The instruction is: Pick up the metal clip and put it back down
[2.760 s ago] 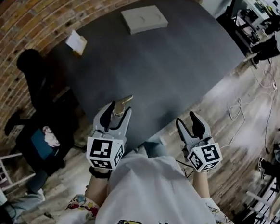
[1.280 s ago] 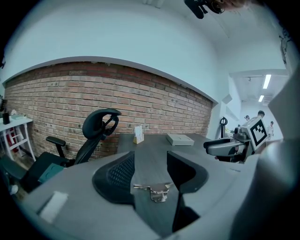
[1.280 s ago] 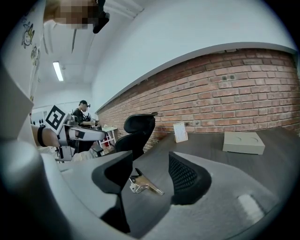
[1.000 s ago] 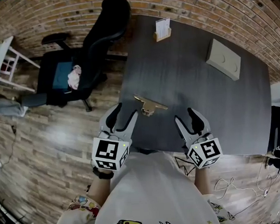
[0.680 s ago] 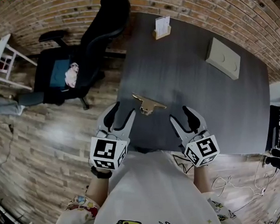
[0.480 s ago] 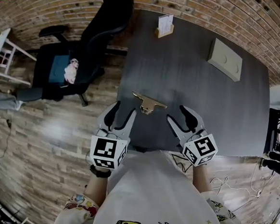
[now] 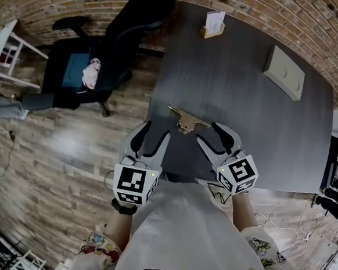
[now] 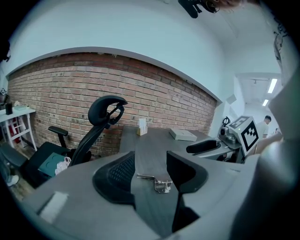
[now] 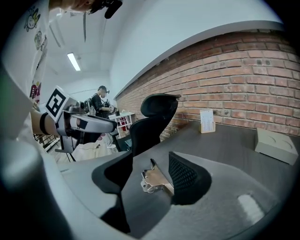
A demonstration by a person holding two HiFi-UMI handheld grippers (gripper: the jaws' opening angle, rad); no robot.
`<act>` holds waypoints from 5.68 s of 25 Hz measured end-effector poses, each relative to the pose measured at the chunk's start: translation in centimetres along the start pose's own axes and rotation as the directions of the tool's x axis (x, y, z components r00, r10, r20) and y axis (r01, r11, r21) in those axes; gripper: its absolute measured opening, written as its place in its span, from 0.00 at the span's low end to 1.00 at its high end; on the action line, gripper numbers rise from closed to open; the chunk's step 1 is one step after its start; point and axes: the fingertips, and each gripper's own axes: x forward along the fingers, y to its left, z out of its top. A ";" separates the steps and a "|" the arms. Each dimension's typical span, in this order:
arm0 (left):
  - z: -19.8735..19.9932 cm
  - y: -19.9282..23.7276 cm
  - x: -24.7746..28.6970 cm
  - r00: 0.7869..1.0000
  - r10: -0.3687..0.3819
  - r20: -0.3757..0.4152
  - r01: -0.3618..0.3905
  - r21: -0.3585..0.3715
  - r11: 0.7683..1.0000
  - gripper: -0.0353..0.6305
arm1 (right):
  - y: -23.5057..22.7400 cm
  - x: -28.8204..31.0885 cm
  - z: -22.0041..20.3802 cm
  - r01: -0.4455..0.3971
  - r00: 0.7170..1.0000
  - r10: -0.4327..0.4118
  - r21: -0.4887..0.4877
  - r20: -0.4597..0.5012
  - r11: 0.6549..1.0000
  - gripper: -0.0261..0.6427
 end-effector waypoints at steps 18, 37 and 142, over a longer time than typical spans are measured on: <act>-2.5 0.1 1.2 0.999 -0.018 -0.031 0.018 -0.006 1.000 0.37 | 1.5 6.0 -5.1 -0.088 0.985 0.068 -0.129 -0.156 0.988 0.39; -5.6 -0.7 2.0 0.996 -0.038 -0.085 0.034 -0.043 0.998 0.36 | 0.5 9.5 -8.6 -0.109 0.964 0.013 -0.347 -0.267 0.932 0.39; 7.3 -4.7 -0.2 0.974 -0.156 0.165 0.129 0.164 0.978 0.06 | -4.6 -13.7 6.8 0.364 0.869 -0.370 0.084 0.329 0.928 0.17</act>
